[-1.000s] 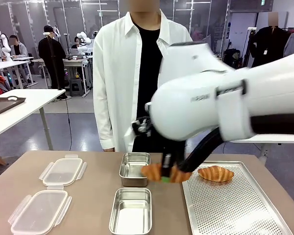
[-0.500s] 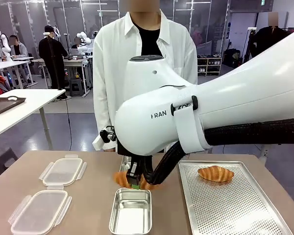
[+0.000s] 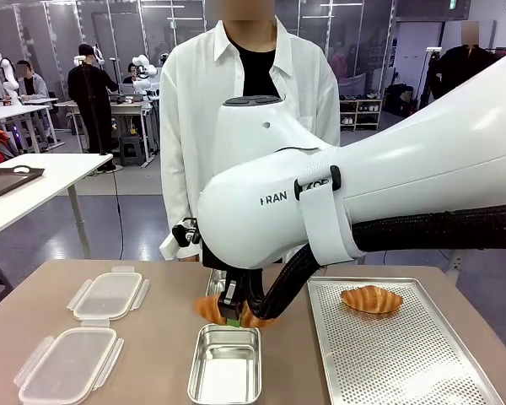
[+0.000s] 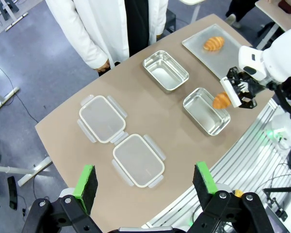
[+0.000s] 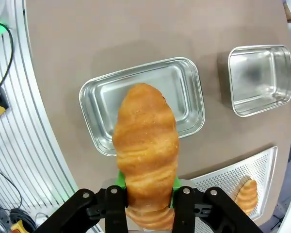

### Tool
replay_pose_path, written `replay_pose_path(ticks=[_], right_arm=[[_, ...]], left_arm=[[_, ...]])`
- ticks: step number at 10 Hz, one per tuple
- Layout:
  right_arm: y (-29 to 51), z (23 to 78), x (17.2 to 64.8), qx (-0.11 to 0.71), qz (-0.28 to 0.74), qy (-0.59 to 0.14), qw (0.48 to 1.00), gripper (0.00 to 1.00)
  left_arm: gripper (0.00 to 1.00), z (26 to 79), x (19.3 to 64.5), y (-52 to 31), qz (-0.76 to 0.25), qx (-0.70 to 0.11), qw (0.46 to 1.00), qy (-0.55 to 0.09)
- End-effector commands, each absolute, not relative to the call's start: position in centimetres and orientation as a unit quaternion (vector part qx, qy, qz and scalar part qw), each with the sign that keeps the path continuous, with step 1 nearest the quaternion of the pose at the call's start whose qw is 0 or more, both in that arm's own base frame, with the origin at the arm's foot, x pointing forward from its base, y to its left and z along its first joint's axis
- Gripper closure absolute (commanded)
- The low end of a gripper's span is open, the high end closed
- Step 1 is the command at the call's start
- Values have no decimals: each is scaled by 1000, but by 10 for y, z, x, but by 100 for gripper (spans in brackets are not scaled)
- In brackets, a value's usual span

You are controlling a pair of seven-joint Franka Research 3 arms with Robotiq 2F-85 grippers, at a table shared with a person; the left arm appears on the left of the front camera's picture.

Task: Place the bread into the airtight container.
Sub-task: Pick up a Butter Roll and place it into an empty Airtight Container.

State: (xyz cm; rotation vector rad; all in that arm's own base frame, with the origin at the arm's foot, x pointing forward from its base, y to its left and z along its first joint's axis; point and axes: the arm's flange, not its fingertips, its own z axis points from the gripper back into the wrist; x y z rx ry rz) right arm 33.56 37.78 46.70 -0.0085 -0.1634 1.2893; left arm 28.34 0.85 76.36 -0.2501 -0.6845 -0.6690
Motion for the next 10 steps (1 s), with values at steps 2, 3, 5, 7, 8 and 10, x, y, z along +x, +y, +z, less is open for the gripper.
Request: replay_pose_path(ticks=[2,3,5,7,8,10], right_arm=[[381,458,345,27,545,-86,833,67],[380,459,349,36,482,-105,869,67],[381,455,344,65,391,-98,913,67],[390,445,347,99,252,-96,958,67],[393,435,350,94,192,-75,974,67],[398,422,358,106,94,-80,987,67]], left_arm=[[0,764,283,9,-329,-115,878,-328],[0,764,283,9,-329,-115,878,-328],[0,764,283,9,-329,-115,878,-328],[0,764,283,9,-329,-115,878,-328],[0,764,283,9,-329,-115,878,-328],[0,764,283,9,-329,-115,878,-328]])
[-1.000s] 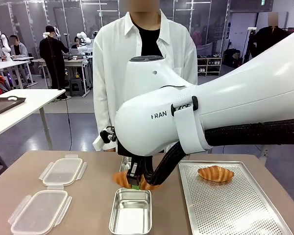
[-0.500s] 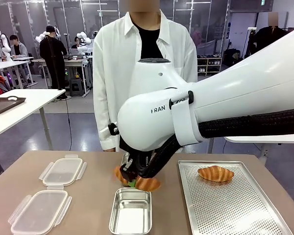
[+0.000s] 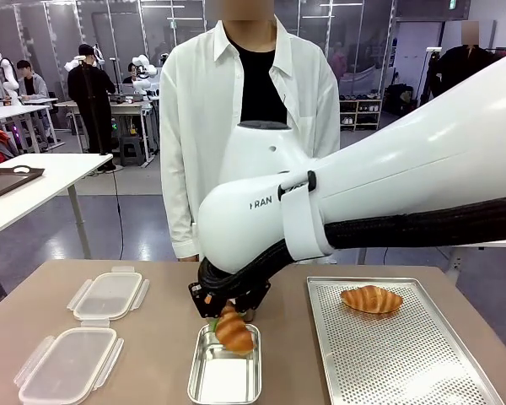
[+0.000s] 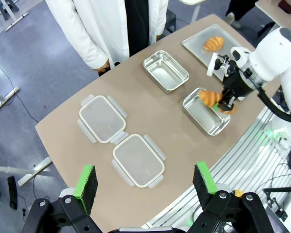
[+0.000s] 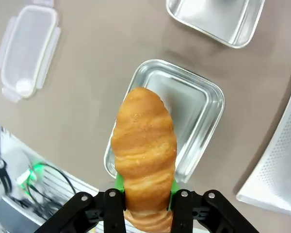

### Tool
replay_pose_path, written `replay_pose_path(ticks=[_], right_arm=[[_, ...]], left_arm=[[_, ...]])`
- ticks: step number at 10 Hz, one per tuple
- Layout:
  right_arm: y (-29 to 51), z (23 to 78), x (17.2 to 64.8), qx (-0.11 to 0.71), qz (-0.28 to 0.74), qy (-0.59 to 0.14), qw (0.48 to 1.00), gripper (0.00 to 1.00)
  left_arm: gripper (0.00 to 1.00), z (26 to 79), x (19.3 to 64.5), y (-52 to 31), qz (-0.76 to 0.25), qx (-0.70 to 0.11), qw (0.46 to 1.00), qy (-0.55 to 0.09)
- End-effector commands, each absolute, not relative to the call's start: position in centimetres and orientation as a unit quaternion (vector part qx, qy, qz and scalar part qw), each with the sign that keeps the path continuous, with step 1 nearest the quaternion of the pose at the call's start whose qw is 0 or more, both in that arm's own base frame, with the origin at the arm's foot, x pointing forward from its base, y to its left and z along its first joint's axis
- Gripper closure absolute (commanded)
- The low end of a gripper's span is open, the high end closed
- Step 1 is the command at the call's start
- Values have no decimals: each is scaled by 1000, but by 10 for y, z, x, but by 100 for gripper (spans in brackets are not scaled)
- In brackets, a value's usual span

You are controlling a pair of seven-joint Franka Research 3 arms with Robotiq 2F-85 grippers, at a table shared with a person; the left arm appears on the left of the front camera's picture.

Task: Place the bread into the airtight container.
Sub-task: Pick up a Butter Roll and place it into an empty Airtight Container.

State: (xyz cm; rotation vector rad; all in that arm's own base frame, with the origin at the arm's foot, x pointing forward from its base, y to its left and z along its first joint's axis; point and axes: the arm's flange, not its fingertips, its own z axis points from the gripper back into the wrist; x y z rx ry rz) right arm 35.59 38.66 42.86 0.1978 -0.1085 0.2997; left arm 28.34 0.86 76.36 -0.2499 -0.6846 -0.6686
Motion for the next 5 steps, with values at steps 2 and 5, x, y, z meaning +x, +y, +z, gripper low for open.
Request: replay_pose_path(ticks=[2,5], right_arm=[[399,398,363,100,54,-58,992,67],[393,362,365,89,32,-37,995,67]], left_arm=[[0,764,283,9,-329,-115,878,-328],[0,764,283,9,-329,-115,878,-328]])
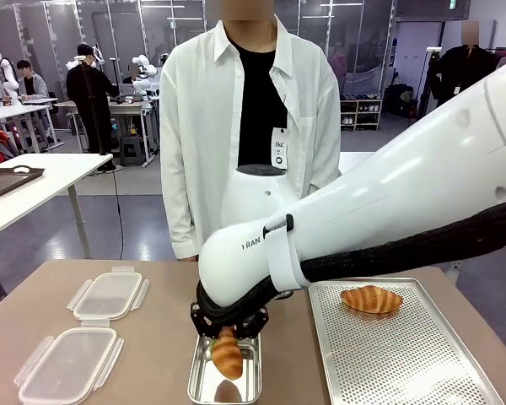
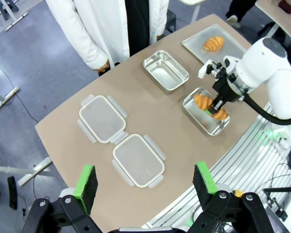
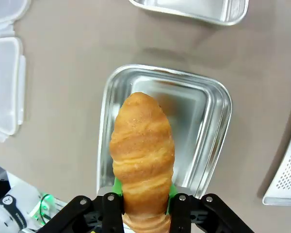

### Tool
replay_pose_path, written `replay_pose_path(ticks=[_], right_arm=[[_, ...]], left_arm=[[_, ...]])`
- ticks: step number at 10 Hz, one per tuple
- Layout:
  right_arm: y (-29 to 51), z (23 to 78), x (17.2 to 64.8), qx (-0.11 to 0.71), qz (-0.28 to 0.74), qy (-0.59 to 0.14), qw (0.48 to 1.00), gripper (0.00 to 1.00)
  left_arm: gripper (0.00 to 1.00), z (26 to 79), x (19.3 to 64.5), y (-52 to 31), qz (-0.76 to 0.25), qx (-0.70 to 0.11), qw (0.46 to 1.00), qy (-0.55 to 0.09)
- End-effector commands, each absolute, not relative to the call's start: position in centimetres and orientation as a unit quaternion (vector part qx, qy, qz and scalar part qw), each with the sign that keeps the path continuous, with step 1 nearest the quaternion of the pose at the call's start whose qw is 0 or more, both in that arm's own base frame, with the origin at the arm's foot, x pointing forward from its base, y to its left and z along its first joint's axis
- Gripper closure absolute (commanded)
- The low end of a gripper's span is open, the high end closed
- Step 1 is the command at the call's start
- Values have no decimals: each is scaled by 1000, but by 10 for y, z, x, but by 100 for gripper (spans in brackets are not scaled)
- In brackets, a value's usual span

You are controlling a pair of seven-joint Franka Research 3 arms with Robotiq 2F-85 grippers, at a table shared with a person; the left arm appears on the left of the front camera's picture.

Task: Place the bread into the airtight container.
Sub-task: Pick up a Butter Roll and place it into an empty Airtight Container.

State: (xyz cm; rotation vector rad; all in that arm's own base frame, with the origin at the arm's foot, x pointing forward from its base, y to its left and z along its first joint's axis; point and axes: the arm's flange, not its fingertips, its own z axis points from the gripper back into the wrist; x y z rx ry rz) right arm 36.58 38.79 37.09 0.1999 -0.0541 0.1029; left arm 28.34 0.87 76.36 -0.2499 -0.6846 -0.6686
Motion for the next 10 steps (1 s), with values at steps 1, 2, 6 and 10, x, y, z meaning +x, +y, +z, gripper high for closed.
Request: replay_pose_path(ticks=[1,2,6,10], right_arm=[[390,355,364,85,26,-43,995,67],[391,349,363,90,24,-40,995,67],[390,344,359,86,19,-50,995,0],[392,348,361,80,12,-53,995,0]], left_arm=[[0,764,283,9,-329,-115,878,-328],[0,764,283,9,-329,-115,878,-328],[0,764,283,9,-329,-115,878,-328],[0,764,283,9,-329,-115,878,-328]])
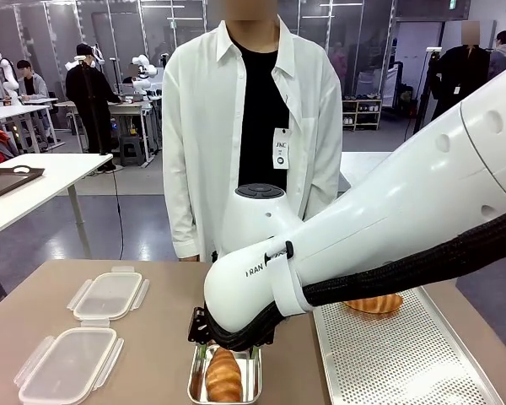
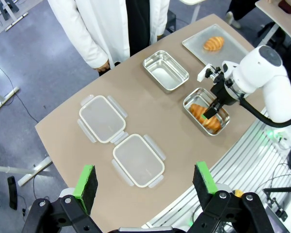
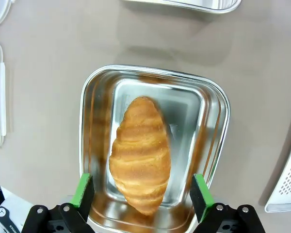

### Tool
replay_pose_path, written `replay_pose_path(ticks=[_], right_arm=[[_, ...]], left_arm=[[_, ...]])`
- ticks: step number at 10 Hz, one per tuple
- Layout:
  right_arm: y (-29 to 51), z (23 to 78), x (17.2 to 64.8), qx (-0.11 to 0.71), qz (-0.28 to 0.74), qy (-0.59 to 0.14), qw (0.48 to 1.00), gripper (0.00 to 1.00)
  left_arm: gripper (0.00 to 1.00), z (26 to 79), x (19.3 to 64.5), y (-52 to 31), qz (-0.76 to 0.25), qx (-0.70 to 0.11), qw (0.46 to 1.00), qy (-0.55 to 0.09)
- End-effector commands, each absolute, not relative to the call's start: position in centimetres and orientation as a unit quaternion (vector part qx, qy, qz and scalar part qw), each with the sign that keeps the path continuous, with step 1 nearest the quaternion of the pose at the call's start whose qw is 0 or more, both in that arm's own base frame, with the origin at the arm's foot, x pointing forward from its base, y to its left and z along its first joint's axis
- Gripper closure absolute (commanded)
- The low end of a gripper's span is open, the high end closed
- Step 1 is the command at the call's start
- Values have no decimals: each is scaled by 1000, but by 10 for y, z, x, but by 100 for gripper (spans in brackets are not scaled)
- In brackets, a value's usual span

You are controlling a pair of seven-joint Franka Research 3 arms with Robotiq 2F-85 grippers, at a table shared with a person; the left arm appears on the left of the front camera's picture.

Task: Place the bread into the airtight container.
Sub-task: Pick up a Butter Roll and place it into an empty Airtight Container.

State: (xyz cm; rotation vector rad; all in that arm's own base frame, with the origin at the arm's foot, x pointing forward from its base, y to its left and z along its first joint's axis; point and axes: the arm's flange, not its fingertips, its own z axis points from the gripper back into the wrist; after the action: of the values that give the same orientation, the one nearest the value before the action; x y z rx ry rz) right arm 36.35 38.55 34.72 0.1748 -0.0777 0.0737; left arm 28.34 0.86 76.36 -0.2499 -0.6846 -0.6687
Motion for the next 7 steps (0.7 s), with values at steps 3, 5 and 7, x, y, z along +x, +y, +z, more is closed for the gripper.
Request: replay_pose_path(ticks=[3,5,7], right_arm=[[386,348,364,88,36,-39,995,0],[386,348,364,88,36,-39,995,0],[386,348,364,88,36,-39,995,0]], left_arm=[[0,764,283,9,-329,-115,878,-328],[0,764,283,9,-329,-115,878,-328],[0,764,283,9,-329,-115,878,-328]])
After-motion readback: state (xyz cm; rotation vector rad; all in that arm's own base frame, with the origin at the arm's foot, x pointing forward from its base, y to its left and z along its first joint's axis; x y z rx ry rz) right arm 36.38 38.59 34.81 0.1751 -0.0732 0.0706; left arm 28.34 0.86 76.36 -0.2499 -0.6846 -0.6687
